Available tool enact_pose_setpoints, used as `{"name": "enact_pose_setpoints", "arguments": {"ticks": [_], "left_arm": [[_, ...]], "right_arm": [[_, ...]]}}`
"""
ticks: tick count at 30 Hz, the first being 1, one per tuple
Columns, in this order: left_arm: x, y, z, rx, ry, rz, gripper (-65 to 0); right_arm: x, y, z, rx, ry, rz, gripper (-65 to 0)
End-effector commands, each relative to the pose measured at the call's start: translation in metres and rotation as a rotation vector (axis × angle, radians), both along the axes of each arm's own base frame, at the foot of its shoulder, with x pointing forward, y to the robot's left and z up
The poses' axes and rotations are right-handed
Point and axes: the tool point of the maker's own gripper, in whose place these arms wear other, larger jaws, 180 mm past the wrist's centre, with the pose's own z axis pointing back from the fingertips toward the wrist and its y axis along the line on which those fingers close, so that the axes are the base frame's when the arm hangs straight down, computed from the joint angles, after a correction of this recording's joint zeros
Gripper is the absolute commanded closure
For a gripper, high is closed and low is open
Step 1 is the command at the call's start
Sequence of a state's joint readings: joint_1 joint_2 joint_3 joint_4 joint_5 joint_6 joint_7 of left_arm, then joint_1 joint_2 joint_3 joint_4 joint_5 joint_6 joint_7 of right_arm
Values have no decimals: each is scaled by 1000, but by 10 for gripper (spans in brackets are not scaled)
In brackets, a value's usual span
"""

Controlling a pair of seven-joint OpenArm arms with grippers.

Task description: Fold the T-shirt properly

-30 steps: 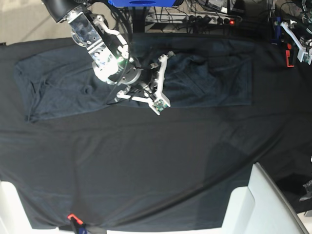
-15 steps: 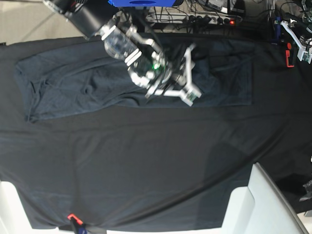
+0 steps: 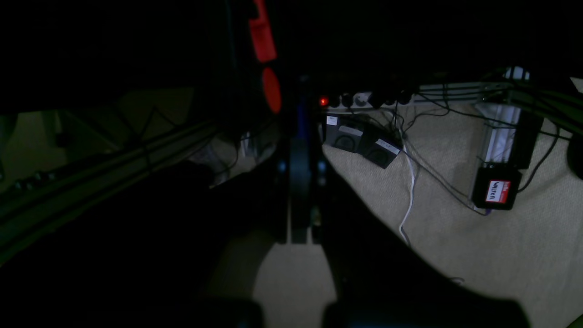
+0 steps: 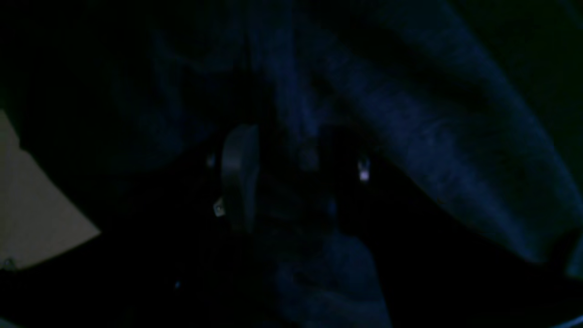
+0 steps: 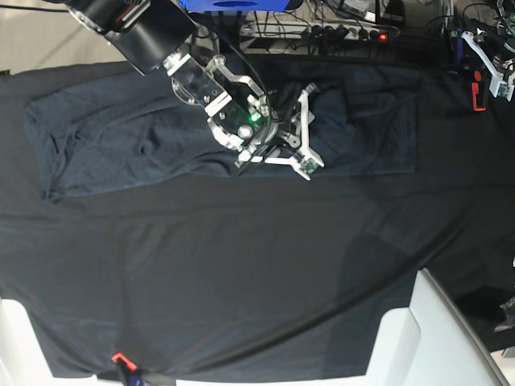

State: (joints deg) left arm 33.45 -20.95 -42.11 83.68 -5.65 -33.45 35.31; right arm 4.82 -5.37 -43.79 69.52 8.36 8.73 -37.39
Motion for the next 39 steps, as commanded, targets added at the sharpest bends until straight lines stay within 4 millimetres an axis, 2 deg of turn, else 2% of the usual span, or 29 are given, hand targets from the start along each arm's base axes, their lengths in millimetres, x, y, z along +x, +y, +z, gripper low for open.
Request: {"name": "enact_pose_setpoints", "arguments": {"ticks": [1,3,4,6,7,9,10,13,16,18,19,20,22,23,24,26,28,30,33,39], "left_arm": [[7,7,10,26,-20,-13,0],[15,7,12,27,-40,-14,0],[17,7,12,25,-43,-14,0],[18,6,12,18,-49,-13,0],[20,1,12,-8,-61,-22,0],[32,-21,15,-134,-114,-72,0],[40,-24,20,-173,-159,-59,0],[53,-29,31,-270,-232,-23,0],[79,-39,43,-360,-347,7,0],[89,-41,44,-408,-393,39,0],[93,-41,44,-432,-415,60,-30],[95,-39,41,-455,-429,86,-181],[93,-36,33,-488,-433,135,-428],[93,-34,28,-503,-434,161,-546],[92,-32,23,-514,-430,183,-630],[89,-32,8,-539,-413,227,-650],[92,-45,-8,-580,-378,234,-650],[97,-60,-21,-619,-349,224,-592],[105,-81,-31,-661,-328,201,-541],[111,-111,-43,-704,-302,172,-535]], "right_arm": [[20,17,35,89,-88,-2,-251],[22,6,59,99,-136,0,-251],[28,-2,77,110,-173,-14,-251],[32,-28,99,125,-198,-86,-251],[34,-42,108,132,-206,-133,-251],[39,-87,124,138,-234,-272,-254],[40,-111,129,134,-253,-336,-255],[28,-165,117,86,-242,-474,-255],[8,-198,93,40,-201,-555,-252],[-4,-208,83,25,-188,-572,-252],[-9,-209,78,25,-182,-575,-252],[-14,-213,74,17,-177,-573,-252],[-21,-216,67,7,-166,-570,-252],[-23,-216,66,7,-165,-569,-252],[-26,-216,64,5,-157,-569,-252],[-29,-216,61,2,-147,-570,-252],[-30,-215,60,4,-141,-571,-251],[-32,-214,56,0,-131,-569,-251],[-36,-215,49,-10,-109,-569,-251],[-42,-215,39,-21,-81,-570,-251]]}}
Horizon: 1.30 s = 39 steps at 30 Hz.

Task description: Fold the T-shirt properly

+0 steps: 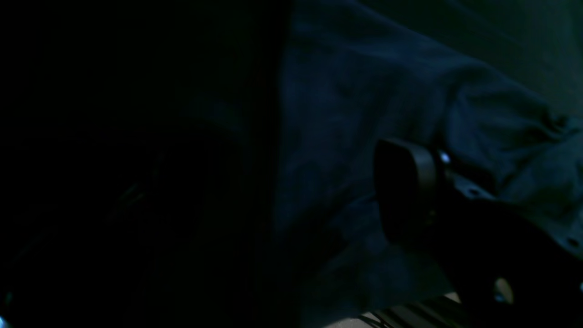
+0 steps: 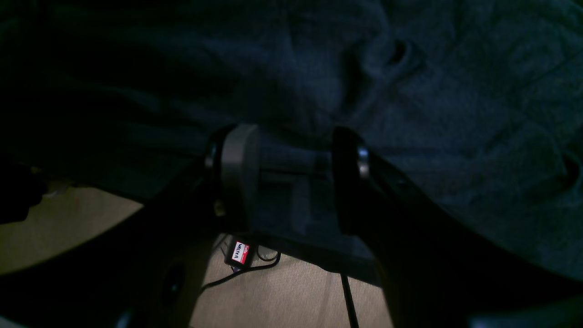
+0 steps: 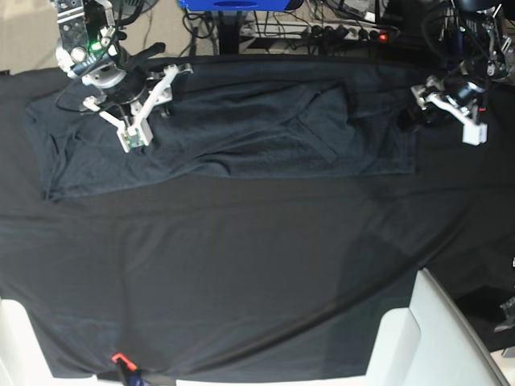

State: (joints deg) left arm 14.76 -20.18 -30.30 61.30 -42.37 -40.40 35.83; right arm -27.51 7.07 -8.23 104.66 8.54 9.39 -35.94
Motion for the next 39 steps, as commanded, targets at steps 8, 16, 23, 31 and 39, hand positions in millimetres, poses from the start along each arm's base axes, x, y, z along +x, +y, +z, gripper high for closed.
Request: {"name": "enact_pose_setpoints", "arguments": {"ticks": [8,16,23,31,39], "left_arm": [[-18,-37,-28,43,118,-133,-532],[-21,-37,-30,38,128,-130,-191],[-16,-47,-31,31,126,-161,0],[13,12,-3,118,58,-79,0],[17,55,20,205,38,-55,0]], "right_arm": [[5,0,5,7,-29,-4,-251],[6,-2,6,4,-31,-9,-251],[7,-3,6,4,-35,-11,-251],[7,-2,6,5,-35,-11,-251],[7,-2,6,5,-33,-11,-251]]}}
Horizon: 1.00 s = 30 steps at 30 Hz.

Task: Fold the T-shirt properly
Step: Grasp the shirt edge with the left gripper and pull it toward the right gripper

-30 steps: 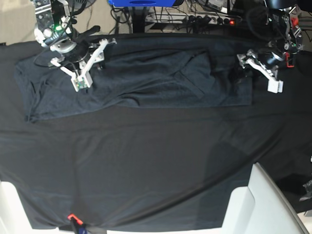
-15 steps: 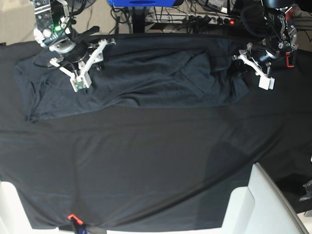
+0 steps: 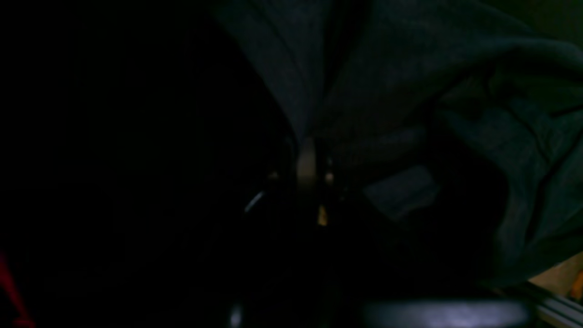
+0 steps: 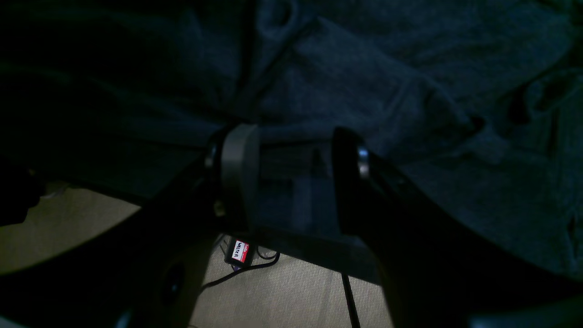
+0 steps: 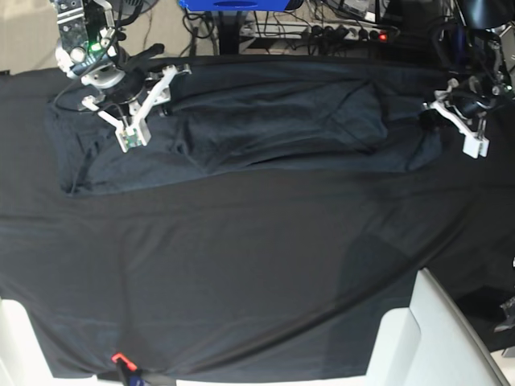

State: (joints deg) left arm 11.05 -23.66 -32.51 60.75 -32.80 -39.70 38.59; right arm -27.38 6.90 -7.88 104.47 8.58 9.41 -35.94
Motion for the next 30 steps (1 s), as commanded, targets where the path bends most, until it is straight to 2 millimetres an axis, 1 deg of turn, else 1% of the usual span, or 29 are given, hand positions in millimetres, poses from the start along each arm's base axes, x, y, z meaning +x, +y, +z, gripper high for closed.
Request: {"name": "enact_pose_setpoints", "arguments": {"ticks": [1,3,4,5,6,7,8,10,12,19,21,25,27,28,30], "left_arm": [[9,18,17,36,-48,11,0],[10,24,21,49,-51,11,0],[10,22,23,55,-52,-1,0],[4,20,22,63,-45,-14,0],[3,17,26,75,-52,-33,0],[4,9,32,86,-69,-62,0],[1,-2,33,84,-75,-86,0],[1,-22,44,96,-109,-145,0],[2,-48,53,96,-141,-210,0],[12,-132,94,72,-284,-408,0],[11,-158,97,41,-298,-469,0],[4,-201,90,-33,-288,-572,0],[0,-216,87,-62,-281,-605,0],[1,-224,88,-75,-288,-625,0],[4,-237,88,-96,-291,-632,0]], "right_arm": [[6,-1,7,5,-34,-5,-251],[6,-1,7,5,-34,-5,-251],[6,-1,7,5,-34,-5,-251],[6,0,7,6,-34,-5,-251],[6,0,7,6,-34,-5,-251],[6,0,7,6,-35,-5,-251],[6,0,7,6,-35,-5,-251],[6,0,7,6,-35,-5,-251],[6,0,7,6,-35,-5,-251],[7,-1,7,5,-37,-8,-251],[7,-1,7,4,-37,-11,-251],[8,-4,7,1,-38,-18,-251],[10,-14,7,-11,-41,-46,-251],[12,-18,8,-9,-43,-69,-251],[15,-32,9,-20,-49,-117,-251]]}}
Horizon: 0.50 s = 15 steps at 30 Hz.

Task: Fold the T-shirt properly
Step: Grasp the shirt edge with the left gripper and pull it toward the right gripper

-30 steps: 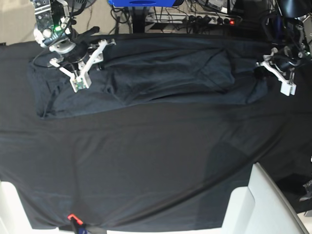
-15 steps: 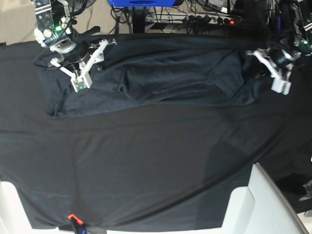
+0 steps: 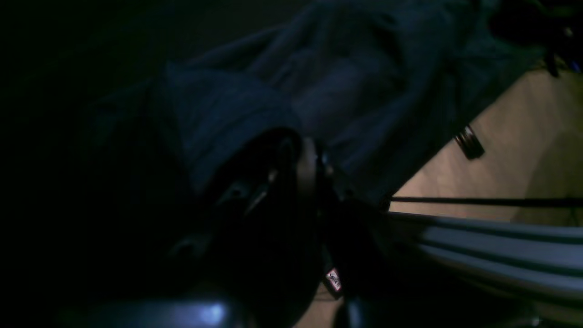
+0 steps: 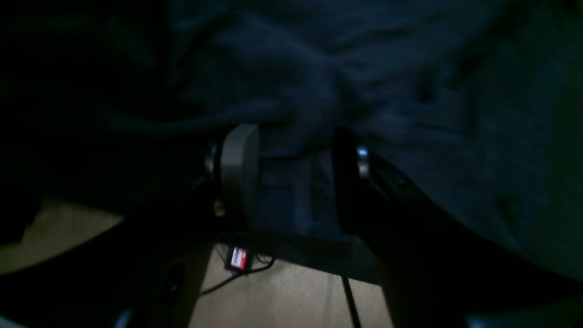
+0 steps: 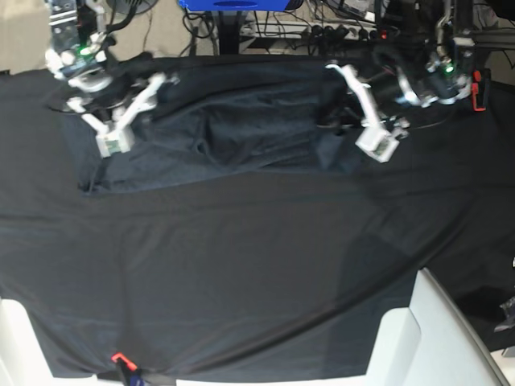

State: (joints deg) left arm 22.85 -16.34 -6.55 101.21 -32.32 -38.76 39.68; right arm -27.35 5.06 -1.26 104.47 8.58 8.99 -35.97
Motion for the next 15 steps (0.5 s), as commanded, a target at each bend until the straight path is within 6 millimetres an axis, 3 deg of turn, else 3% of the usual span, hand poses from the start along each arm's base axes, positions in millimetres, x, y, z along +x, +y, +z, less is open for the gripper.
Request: {"name": "enact_pose_setpoints", "arguments": {"ticks": [1,6,11,15], "left_arm": [[11,-5,12,-39,-41,19,0],[18,-31,12,-75,-36,-9,0],[22,-58,7,-107,-16,-44,0],[28,-67,3,-125,-5,-45,0]], "right_arm": [[7,-7,7,-5,-38,-15,-251],[9,-28,9,-28,-44,-75,-251],[7,-31,8,-31,-40,-80,-251],[7,-30,8,-29,-39,-79,-251]]}}
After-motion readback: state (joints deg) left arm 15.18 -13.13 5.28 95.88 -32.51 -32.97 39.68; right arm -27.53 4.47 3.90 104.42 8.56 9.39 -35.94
